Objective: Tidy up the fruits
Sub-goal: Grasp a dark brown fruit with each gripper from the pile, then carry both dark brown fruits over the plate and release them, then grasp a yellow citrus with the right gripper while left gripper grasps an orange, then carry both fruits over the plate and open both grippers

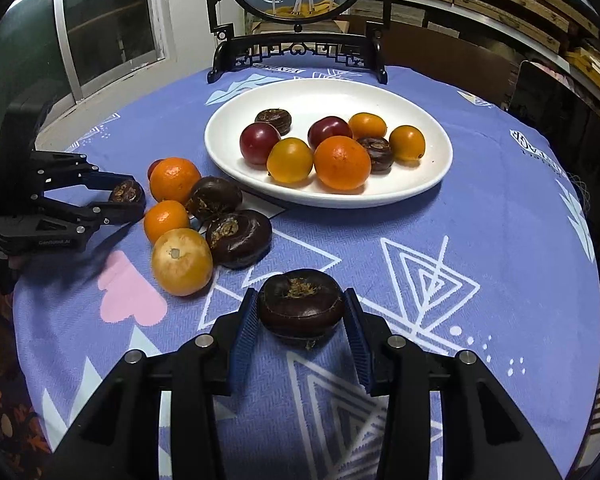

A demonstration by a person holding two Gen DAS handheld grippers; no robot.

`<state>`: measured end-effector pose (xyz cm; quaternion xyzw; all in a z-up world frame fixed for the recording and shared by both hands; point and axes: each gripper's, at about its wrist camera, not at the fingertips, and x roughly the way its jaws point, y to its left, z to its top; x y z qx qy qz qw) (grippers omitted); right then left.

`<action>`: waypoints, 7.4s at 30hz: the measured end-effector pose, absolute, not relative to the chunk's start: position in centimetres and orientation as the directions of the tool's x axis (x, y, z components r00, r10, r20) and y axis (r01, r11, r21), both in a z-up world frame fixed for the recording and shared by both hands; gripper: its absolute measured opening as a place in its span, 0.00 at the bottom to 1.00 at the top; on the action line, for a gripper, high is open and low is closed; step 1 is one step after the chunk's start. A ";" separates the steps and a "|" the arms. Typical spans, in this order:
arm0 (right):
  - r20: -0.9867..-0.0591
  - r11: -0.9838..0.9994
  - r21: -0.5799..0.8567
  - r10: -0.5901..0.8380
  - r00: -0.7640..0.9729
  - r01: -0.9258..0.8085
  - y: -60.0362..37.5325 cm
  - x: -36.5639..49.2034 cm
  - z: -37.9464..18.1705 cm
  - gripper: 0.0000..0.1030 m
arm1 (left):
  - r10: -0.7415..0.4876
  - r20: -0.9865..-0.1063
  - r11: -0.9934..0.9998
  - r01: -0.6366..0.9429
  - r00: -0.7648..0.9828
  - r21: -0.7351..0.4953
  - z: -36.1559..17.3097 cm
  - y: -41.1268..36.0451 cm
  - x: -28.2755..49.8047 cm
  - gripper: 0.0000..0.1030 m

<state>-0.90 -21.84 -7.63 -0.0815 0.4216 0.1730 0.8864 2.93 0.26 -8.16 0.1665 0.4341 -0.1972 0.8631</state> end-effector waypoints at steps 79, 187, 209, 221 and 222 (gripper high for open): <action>-0.577 0.942 0.083 0.312 0.755 -0.326 -21.8 10.3 1.4 0.41 | -0.173 -0.740 0.938 0.338 0.650 0.078 -0.4 -6.8 16.4 0.40; -0.690 0.902 0.146 0.387 0.612 -0.406 -19.6 -1.8 -4.5 0.37 | -0.156 -0.720 0.916 0.371 0.676 0.149 -2.2 -4.2 3.5 0.34; -0.587 0.939 0.177 0.341 0.734 -0.295 -22.5 11.9 0.4 0.38 | -0.097 -0.708 0.938 0.302 0.700 0.170 -1.5 -8.5 16.1 0.34; -0.594 0.939 0.197 0.344 0.727 -0.282 -22.5 14.7 -0.8 0.38 | -0.078 -0.725 0.940 0.293 0.684 0.175 -2.9 -8.8 18.3 0.34; -0.587 0.937 0.209 0.349 0.731 -0.280 -22.6 14.8 -0.8 0.38 | -0.078 -0.725 0.942 0.289 0.685 0.172 -2.9 -8.7 18.3 0.34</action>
